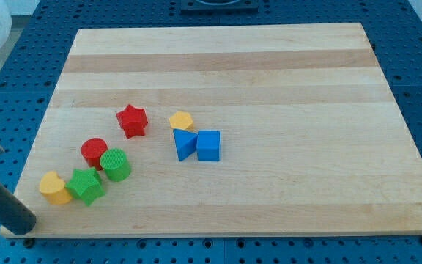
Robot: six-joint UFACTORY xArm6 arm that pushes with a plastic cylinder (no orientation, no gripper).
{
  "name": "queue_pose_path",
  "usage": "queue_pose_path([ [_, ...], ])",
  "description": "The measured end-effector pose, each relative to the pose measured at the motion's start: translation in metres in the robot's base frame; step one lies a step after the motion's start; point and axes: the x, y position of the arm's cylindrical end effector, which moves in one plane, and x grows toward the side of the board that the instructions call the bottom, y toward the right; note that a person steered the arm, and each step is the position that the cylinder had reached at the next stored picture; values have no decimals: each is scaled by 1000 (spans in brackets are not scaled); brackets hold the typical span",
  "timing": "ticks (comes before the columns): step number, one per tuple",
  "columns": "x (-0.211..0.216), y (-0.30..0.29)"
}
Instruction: Push the yellow heart into red blocks
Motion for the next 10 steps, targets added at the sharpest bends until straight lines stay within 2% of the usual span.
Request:
queue_pose_path([
  [1, -42, 5],
  [3, -53, 21],
  [4, -96, 80],
  [5, -101, 90],
  [8, -101, 80],
  [10, -102, 18],
])
